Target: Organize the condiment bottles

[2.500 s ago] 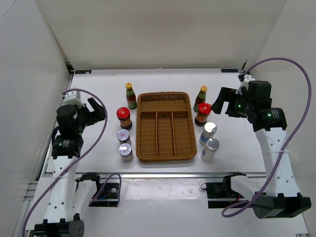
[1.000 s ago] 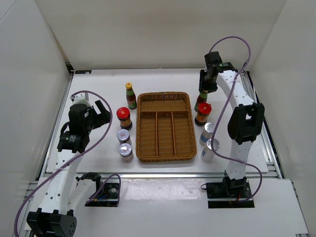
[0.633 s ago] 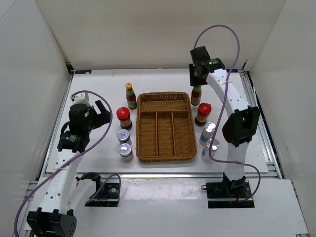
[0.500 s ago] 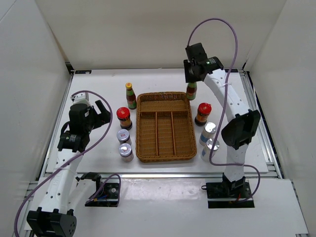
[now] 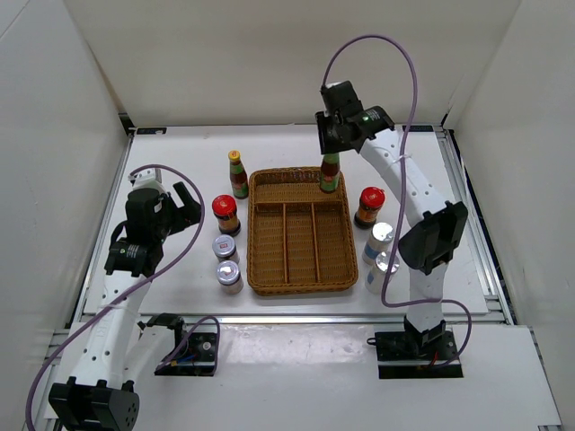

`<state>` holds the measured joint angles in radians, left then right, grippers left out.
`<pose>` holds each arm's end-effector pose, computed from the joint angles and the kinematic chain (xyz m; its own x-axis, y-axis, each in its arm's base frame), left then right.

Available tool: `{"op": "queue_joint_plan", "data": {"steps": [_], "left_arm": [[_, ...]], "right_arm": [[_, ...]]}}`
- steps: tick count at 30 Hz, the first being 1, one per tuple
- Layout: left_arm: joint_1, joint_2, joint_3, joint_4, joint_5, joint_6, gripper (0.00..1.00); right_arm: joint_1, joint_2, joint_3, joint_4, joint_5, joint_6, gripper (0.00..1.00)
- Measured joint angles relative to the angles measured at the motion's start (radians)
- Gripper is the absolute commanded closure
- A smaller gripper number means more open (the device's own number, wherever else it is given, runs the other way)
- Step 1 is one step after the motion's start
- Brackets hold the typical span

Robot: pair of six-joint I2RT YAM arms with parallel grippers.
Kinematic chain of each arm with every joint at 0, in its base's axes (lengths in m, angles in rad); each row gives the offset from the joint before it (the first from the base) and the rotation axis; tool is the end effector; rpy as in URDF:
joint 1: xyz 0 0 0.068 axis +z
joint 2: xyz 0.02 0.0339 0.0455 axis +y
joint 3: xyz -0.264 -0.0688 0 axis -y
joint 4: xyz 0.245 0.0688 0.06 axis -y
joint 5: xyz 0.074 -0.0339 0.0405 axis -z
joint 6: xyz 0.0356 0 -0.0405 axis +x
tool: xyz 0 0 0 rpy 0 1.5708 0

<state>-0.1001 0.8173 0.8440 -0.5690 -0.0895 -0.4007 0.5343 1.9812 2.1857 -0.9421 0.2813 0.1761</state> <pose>0.1759 -0.0145 0.3161 -0.4820 -0.3421 -0.8067 -0.1788 0.9397 -0.2916 0.3778 0.2121 0.3913 -0.6246 -0.1740 -0.7613 -0.2062 0.9770 -0.0541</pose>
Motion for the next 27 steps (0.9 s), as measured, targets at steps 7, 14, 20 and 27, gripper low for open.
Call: {"op": "queue_joint_plan", "data": {"steps": [7, 14, 20, 27], "left_arm": [[0.000, 0.000, 0.000, 0.000, 0.005, -0.005, 0.01], [-0.003, 0.002, 0.000, 0.000, 0.008, -0.008, 0.01], [-0.007, 0.018, 0.000, 0.000, 0.019, -0.008, 0.01], [-0.007, 0.030, 0.000, 0.000, 0.042, -0.012, 0.01]], "right_arm": [[0.001, 0.033, -0.134, 0.082, -0.027, 0.012, 1.00], [0.001, 0.089, -0.166, 0.149, -0.033, 0.018, 0.77], [0.001, 0.086, -0.189, 0.191, -0.014, 0.032, 0.00], [0.001, 0.018, -0.175, 0.145, 0.058, 0.031, 0.00]]}}
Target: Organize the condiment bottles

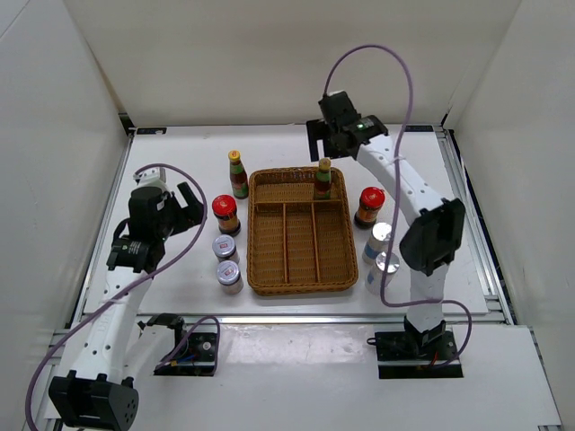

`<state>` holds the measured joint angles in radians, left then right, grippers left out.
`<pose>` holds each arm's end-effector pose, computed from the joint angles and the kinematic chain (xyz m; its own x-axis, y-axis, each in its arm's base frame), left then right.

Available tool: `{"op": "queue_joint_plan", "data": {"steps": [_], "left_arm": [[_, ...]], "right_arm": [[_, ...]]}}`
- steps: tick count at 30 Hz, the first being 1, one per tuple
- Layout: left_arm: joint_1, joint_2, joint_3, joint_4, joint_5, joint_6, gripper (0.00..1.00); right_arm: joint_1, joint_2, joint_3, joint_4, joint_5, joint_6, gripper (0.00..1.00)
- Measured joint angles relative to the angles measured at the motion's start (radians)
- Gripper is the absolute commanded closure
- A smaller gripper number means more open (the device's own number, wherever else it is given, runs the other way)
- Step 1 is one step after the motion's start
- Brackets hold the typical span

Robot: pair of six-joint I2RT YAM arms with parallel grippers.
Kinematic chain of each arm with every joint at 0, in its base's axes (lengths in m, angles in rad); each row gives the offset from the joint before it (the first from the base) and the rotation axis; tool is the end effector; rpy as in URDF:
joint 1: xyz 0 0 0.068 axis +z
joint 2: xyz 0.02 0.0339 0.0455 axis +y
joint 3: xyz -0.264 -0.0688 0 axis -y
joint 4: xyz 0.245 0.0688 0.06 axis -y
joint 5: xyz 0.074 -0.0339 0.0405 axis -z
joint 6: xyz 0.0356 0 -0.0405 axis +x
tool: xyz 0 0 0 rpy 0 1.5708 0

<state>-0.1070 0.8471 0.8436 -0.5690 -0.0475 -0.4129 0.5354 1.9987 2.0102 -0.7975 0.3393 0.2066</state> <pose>0.1816 -0.0178 0.3111 -0.5203 -0.3472 -0.7802 -0.1548 0.9368 -0.3137 0.3930 0.2193 0.3404 -0.6528 -0.1623 -0.7400 -0.1481 0.9853 -0.0855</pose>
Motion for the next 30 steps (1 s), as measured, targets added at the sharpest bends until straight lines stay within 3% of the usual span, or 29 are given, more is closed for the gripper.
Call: {"op": "queue_joint_plan", "data": {"steps": [6, 10, 16, 22, 30], "left_arm": [[0.000, -0.035, 0.000, -0.003, 0.027, 0.013, 0.01], [0.000, -0.023, 0.018, -0.006, 0.053, 0.000, 0.01], [-0.019, 0.177, 0.157, 0.035, 0.109, -0.066, 0.01], [-0.142, 0.454, 0.365, 0.080, 0.084, -0.031, 0.01], [-0.224, 0.707, 0.555, 0.106, -0.047, 0.077, 0.01]], "right_arm": [[-0.009, -0.249, 0.006, -0.124, 0.046, 0.001, 0.00], [-0.018, -0.580, -0.178, -0.151, 0.051, 0.023, 0.00], [-0.018, -0.929, -0.488, -0.213, 0.045, 0.095, 0.00], [-0.018, -1.098, -0.745, -0.270, 0.052, 0.159, 0.00], [-0.018, -1.197, -0.837, -0.309, 0.157, 0.174, 0.00]]}}
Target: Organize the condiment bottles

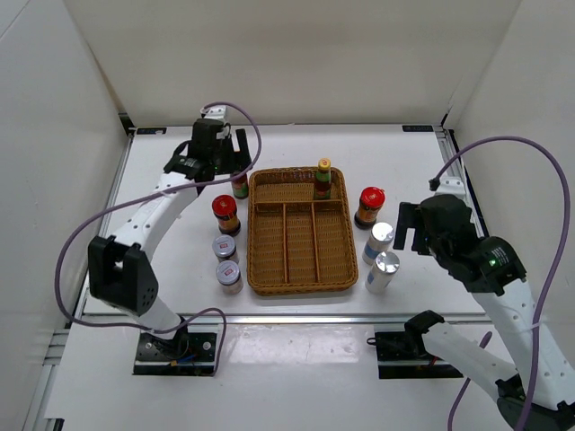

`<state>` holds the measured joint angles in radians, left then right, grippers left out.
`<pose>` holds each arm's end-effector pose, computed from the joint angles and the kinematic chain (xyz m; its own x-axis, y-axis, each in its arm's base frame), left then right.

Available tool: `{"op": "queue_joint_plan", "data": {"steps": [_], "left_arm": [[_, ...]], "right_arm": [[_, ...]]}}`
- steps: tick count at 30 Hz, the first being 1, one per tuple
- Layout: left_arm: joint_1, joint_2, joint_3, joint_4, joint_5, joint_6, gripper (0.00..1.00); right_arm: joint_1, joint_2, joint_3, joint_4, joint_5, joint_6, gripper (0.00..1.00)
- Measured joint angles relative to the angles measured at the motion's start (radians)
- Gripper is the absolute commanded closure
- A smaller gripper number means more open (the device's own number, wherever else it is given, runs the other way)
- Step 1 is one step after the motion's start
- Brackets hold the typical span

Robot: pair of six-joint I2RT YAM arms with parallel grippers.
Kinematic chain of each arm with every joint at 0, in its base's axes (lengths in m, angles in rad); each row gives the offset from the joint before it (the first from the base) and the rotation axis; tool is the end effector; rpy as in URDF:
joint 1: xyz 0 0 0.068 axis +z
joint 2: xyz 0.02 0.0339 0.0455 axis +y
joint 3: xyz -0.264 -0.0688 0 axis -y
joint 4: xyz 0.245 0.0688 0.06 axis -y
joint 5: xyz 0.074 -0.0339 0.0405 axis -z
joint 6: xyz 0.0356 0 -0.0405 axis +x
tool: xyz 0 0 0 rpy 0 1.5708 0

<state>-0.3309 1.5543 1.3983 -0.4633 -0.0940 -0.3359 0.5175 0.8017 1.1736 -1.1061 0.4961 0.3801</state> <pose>0.3379 -0.1125 0.3351 -0.6011 -0.1405 -0.7867 0.0562 0.9746 -0.2170 0.1136 0.0451 0.3776 -0.5882 0.0406 -0.8077 0.0972 0.9951 -0.0207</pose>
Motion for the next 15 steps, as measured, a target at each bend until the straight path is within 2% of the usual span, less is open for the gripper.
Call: {"op": "queue_joint_plan", "data": {"steps": [11, 14, 15], "left_arm": [[-0.005, 0.181, 0.044, 0.103, -0.160, 0.066, 0.02], [-0.005, 0.219, 0.073, 0.125, -0.178, 0.072, 0.16], [-0.005, 0.227, 0.079, 0.133, -0.182, 0.074, 0.24]], "right_arm": [[0.000, -0.034, -0.068, 0.003, 0.021, -0.001, 0.00], [0.000, -0.041, -0.071, 0.004, 0.021, -0.002, 0.00], [0.000, -0.042, -0.071, 0.005, 0.021, -0.002, 0.00]]}}
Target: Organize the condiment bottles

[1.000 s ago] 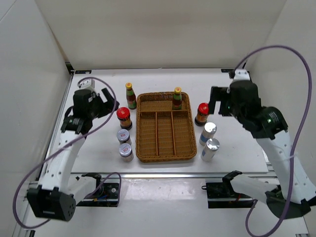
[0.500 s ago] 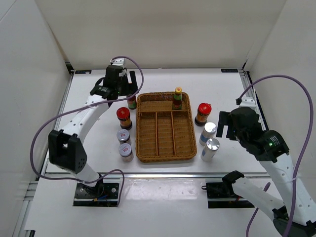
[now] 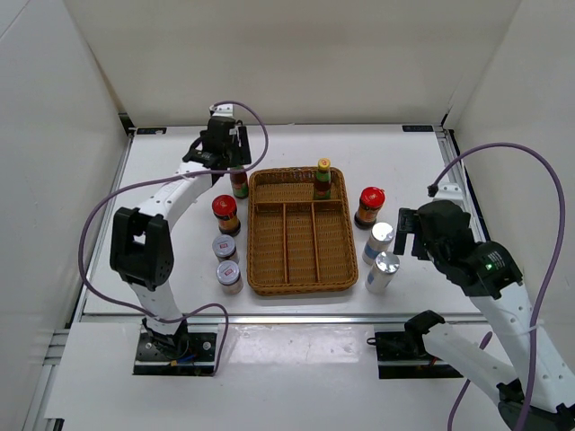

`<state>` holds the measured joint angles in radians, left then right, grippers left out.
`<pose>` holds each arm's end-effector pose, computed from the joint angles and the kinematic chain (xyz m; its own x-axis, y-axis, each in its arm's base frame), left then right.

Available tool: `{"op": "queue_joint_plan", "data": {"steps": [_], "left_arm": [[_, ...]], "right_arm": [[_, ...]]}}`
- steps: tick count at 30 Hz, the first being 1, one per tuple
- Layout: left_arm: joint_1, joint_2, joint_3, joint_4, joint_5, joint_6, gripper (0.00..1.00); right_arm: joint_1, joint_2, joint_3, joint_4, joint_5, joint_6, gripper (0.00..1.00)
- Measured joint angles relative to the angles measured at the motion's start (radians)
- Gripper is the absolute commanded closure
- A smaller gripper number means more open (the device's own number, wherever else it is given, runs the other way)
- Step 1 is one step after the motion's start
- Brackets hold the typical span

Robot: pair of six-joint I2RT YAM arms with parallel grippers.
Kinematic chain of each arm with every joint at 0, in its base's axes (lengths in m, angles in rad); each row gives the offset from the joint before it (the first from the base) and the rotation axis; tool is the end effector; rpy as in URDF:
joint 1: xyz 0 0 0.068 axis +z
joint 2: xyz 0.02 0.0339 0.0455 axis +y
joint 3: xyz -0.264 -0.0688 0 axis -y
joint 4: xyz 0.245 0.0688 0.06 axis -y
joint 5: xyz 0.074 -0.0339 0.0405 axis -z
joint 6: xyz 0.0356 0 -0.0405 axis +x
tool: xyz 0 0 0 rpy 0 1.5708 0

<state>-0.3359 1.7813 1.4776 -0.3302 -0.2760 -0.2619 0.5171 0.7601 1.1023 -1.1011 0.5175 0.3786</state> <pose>0.3942 -0.1273 0.2915 -0.5686 -0.0654 -0.8200 -0.0387 0.9979 -0.0527 0.1091 0.0418 0.3619 -0.5993 0.0287 -0.8000 0.1118 0.9926 -0.0481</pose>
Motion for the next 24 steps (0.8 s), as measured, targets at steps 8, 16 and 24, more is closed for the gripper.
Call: {"op": "queue_joint_plan", "data": {"steps": [8, 16, 24], "left_arm": [[0.000, 0.027, 0.021, 0.017, -0.025, 0.017, 0.64], [0.000, 0.027, 0.060, -0.050, -0.027, 0.021, 0.89], [-0.018, 0.016, 0.161, -0.093, -0.031, 0.019, 0.89]], "right_arm": [[0.000, 0.000, -0.004, 0.004, -0.004, -0.003, 0.00], [0.000, 0.001, -0.006, 0.004, -0.004, -0.005, 0.00], [0.000, 0.007, -0.006, 0.004, -0.008, -0.005, 0.00]]}}
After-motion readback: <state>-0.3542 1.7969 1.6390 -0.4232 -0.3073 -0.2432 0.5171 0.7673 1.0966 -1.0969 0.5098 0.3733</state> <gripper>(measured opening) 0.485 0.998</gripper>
